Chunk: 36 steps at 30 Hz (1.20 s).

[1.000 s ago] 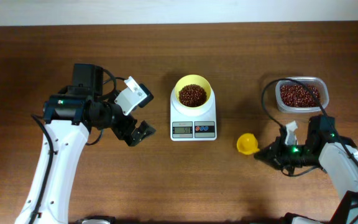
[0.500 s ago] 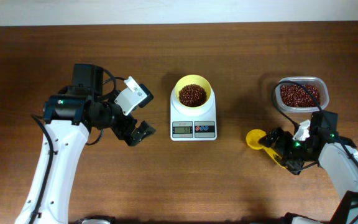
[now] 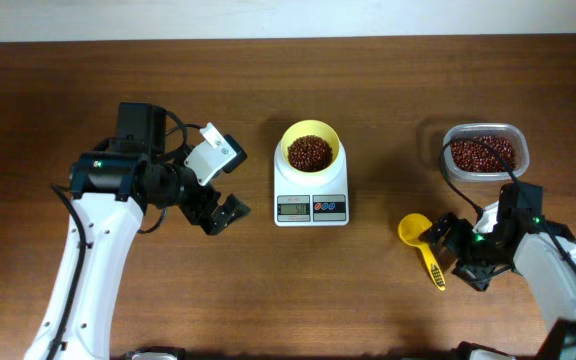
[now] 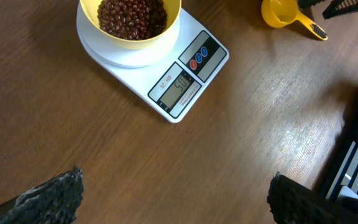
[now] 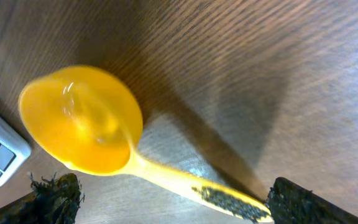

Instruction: Scoop item into bowl and weigh 50g on scale

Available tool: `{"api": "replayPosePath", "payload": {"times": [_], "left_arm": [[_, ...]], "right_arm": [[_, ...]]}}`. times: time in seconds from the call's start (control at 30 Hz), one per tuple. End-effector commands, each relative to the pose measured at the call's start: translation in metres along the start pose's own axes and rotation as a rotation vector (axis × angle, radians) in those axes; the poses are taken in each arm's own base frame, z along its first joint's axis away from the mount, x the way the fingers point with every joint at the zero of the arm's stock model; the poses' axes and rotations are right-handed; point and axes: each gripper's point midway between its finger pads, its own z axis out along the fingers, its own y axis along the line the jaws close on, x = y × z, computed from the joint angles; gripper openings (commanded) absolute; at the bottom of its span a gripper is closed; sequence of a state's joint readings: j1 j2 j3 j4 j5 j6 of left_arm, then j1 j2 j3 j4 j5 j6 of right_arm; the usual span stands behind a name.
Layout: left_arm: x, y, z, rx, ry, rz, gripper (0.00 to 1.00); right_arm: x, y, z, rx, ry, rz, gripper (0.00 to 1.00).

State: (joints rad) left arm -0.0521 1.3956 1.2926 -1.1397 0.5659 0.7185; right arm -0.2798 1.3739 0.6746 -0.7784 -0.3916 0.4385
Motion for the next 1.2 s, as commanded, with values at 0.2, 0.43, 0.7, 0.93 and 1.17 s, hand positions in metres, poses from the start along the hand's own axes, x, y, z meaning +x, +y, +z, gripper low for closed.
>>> {"api": "replayPosePath", "payload": {"times": [0.2,0.43,0.7,0.93,1.17], "left_arm": [[-0.002,-0.001,0.0,0.009,-0.01,0.02,0.99],[-0.002,-0.001,0.0,0.009,-0.01,0.02,0.99],[-0.002,-0.001,0.0,0.009,-0.01,0.02,0.99],[-0.002,-0.001,0.0,0.009,-0.01,0.02,0.99],[-0.002,-0.001,0.0,0.009,-0.01,0.02,0.99]], "right_arm": [[0.009,0.01,-0.113,-0.031,-0.524,-0.17,0.99],[0.051,0.019,-0.133,-0.106,-0.626,-0.416,0.99],[0.041,0.034,-0.126,-0.13,-0.729,-0.529,0.99],[0.038,0.051,-0.13,-0.338,-0.992,-0.623,0.99],[0.029,0.051,-0.125,-0.331,-1.026,-0.621,0.99]]}}
